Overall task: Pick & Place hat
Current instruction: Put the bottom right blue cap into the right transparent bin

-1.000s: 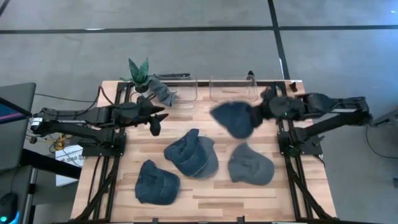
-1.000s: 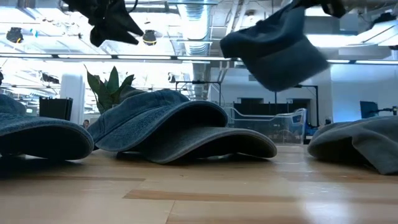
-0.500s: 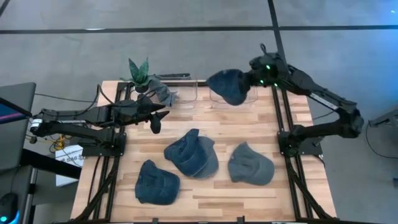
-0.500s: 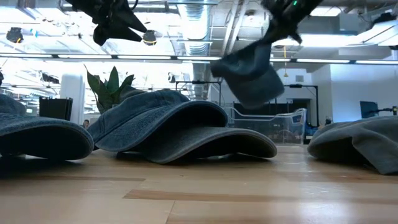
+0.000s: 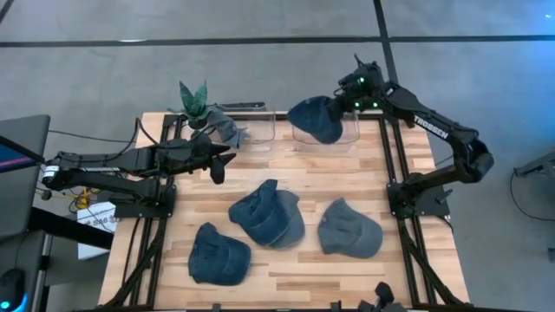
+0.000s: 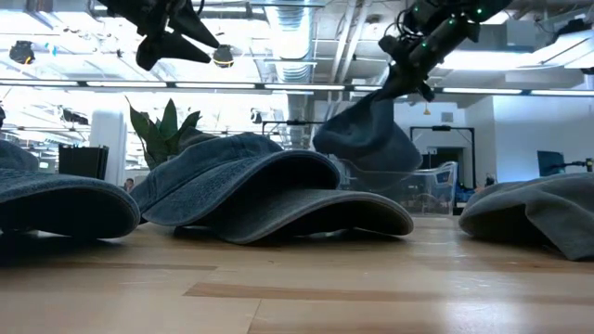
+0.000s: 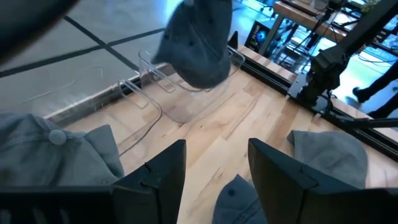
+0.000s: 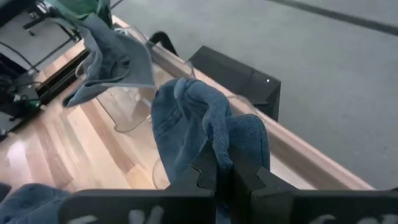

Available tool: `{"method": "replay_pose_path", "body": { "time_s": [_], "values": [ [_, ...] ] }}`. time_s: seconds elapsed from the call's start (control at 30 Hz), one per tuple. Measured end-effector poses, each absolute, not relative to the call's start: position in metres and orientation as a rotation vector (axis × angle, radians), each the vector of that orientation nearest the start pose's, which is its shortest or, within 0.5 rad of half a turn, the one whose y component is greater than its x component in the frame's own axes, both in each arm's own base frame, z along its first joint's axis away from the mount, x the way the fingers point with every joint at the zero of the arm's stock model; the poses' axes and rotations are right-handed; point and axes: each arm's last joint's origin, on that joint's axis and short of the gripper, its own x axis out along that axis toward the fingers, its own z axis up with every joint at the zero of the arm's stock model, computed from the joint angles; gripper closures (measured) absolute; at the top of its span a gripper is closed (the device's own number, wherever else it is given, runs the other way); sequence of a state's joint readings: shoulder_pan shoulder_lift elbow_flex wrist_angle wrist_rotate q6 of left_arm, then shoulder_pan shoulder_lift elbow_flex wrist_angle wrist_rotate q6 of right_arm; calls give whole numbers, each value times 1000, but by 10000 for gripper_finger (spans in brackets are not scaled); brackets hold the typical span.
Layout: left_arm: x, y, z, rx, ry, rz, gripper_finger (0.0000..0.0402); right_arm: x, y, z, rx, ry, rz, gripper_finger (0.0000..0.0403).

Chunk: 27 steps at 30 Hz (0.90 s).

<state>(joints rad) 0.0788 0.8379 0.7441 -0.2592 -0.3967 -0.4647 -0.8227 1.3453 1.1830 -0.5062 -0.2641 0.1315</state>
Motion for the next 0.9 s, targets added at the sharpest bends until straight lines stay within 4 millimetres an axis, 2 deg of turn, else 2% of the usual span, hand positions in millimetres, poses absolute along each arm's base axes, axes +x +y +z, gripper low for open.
{"method": "replay_pose_path", "body": {
  "time_s": [0.13,0.3,0.43,0.63,0.9],
  "values": [
    [180,26,304,-393,230,562,237,187,-213,295,574,558,-639,403],
    [180,27,304,-386,224,584,237,173,-223,265,655,481,-663,403],
    [179,27,304,-381,220,602,237,168,-227,245,675,487,-687,395],
    [179,27,304,-380,219,605,237,173,-234,240,656,472,-705,354],
    [179,27,304,-381,219,604,237,166,-233,249,600,451,-757,281]
  ]
}}
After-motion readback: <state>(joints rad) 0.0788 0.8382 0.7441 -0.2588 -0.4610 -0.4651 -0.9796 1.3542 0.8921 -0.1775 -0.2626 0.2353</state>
